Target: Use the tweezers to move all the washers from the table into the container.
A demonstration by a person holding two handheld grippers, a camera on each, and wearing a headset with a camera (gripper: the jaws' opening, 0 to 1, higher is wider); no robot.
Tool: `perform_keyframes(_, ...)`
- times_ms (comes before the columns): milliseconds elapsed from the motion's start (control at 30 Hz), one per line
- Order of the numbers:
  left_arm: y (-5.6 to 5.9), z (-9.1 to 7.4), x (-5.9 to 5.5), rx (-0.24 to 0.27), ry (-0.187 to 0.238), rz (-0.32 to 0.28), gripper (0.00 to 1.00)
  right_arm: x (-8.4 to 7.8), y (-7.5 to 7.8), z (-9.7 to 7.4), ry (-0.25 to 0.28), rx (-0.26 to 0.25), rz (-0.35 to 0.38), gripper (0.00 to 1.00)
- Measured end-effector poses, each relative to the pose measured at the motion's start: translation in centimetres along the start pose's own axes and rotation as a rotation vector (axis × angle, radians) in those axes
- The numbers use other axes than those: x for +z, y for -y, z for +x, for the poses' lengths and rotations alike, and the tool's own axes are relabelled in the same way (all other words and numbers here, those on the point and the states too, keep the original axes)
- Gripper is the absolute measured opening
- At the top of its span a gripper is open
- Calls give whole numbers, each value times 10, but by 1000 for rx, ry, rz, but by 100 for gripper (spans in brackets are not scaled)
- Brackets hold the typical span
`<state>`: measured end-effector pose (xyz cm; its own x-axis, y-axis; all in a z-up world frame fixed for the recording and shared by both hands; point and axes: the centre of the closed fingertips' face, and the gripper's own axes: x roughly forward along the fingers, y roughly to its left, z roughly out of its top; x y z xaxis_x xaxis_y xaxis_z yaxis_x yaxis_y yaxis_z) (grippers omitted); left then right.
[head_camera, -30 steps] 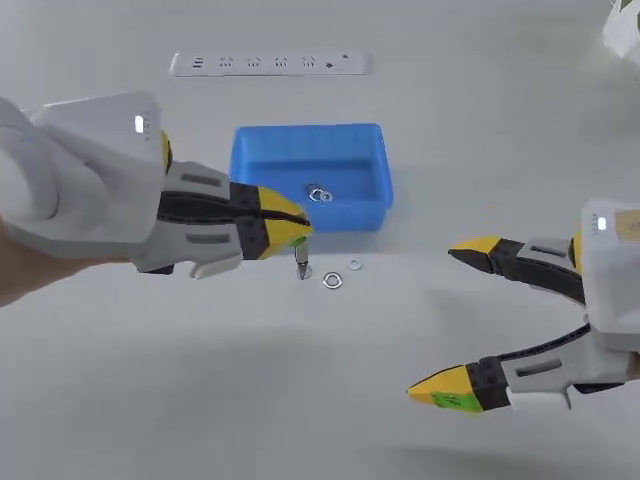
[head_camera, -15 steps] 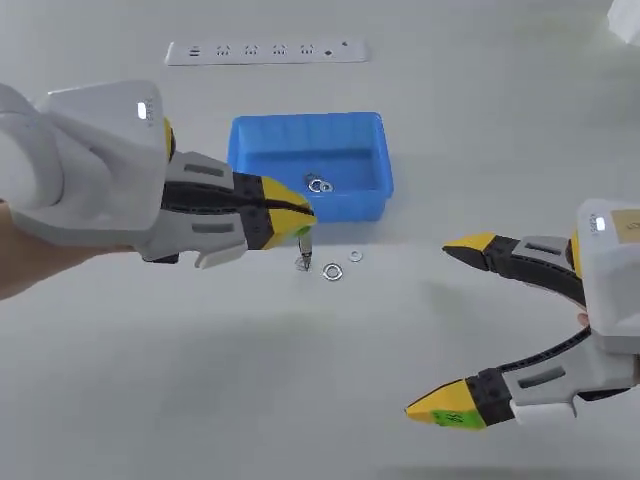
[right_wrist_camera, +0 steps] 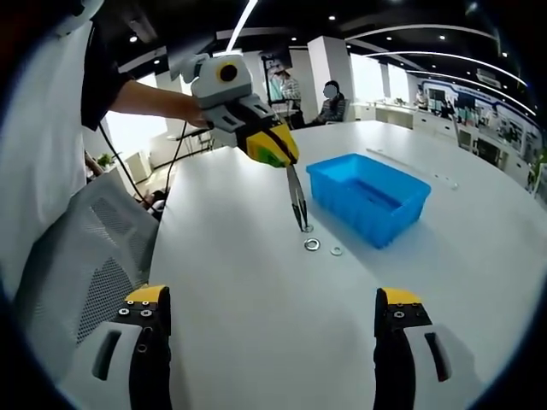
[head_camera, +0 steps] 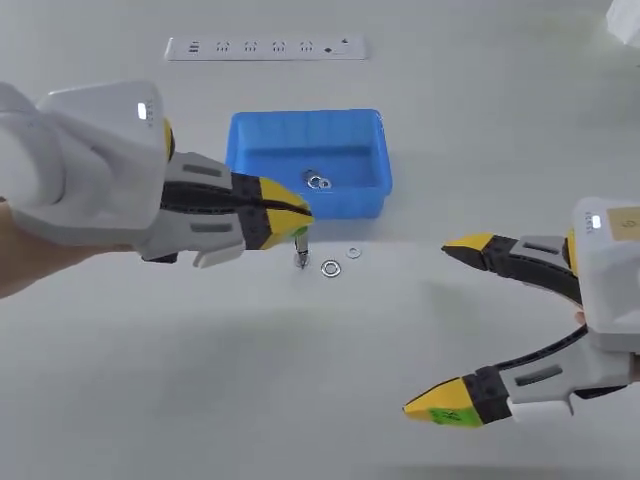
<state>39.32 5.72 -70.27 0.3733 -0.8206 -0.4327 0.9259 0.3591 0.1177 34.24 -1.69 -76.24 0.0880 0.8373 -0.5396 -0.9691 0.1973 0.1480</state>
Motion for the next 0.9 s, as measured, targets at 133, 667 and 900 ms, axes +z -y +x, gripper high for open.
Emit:
perform_keyframes(133,1,0,0,-7,5,-17,5,8,2,6,-3,19,-30,100)
perform_keyframes(667,-1,-6,-5,-48,-10,-80,5,50,5,66,-33,169,-228,80)
perform_keyframes(900,-6,-3,-4,-59,-21,-86,5,55,6,89,-57,208,-288,73)
